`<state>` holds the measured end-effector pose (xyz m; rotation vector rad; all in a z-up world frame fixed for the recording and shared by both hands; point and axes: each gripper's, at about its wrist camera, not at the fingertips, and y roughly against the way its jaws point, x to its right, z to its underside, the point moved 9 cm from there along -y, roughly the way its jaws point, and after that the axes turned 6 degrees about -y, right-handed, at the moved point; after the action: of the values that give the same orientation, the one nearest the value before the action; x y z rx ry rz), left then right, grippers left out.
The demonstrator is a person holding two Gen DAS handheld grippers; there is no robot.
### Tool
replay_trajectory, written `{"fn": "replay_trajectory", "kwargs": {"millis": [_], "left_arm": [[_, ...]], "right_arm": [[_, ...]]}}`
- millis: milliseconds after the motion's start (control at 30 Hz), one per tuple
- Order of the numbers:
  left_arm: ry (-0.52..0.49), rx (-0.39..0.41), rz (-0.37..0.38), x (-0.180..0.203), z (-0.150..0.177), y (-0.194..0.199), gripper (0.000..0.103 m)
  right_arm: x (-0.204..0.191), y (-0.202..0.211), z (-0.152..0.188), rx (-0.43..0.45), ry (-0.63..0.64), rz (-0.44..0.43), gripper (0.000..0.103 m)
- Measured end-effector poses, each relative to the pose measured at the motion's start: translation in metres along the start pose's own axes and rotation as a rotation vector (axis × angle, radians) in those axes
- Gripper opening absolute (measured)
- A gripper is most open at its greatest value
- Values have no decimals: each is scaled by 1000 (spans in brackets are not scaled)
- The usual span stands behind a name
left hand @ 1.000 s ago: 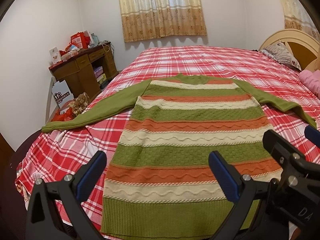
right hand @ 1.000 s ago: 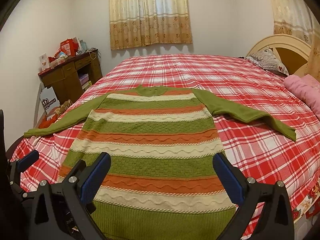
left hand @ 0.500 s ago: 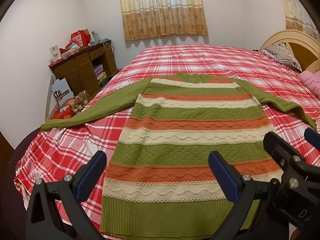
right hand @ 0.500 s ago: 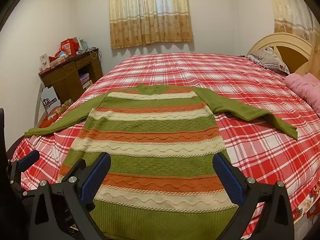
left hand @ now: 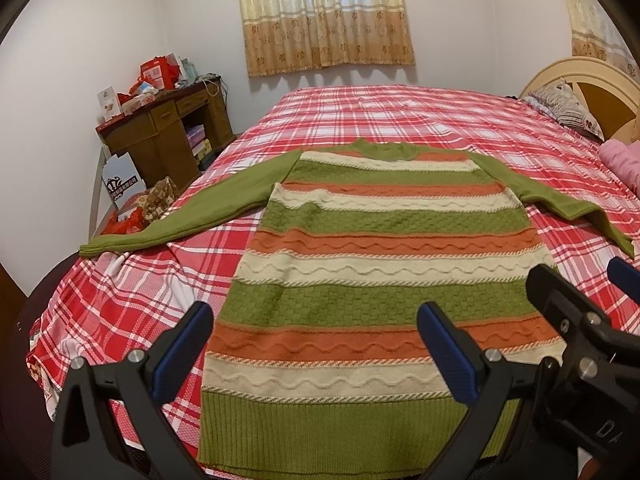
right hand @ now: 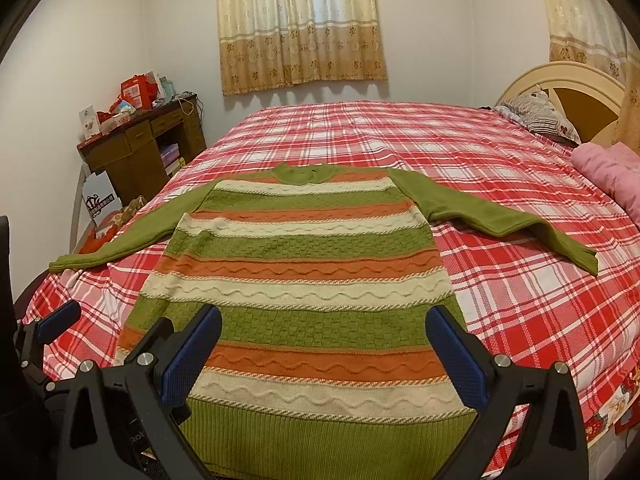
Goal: Fold small clothes
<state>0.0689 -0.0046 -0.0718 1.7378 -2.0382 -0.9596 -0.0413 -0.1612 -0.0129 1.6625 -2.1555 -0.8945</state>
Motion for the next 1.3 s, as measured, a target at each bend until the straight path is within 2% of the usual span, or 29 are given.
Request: {"fn": "replay_trajectory", "kwargs": {"millis": [433,733,900,967,1033,1067,1133,1200,1267,1300], "left_arm": [[4,-55,-8,-2,-2,-29,103],[6,-113,11,-3,-21,-79,103],[60,-99,15,-22,-50,-112,103],[87,-72,-17,-35,-66,-126,103],[103,-45,-93,-49,-76,-138,103],[106,-44,-131,-55,-78,-147,103],[101,-48,-152,-61,-78,-162,103],[89,-62,-166,-65,-73,-175,103],[94,-63,-188,-68,-65,-181,103],[101,-62,-191,-69,-63,-183,103]], "right_arm": [[22,-17,-11,13,-17,42,102],[78,-55,-42,-12,-81,126,102],[145,-68,-65,-14,-181,197,102],[172,-70,-74,-13,-217,198,102],[205,-72,-82,-4,-289,189,101],[225,-69,-86,14,-328,207,99],[270,-62,-91,58,-423,224,74],[312,-56,-86,80,-564,216,66],[368,-49,-69,93,-768,207,66],[382,-50,-64,92,-811,215,66]]}}
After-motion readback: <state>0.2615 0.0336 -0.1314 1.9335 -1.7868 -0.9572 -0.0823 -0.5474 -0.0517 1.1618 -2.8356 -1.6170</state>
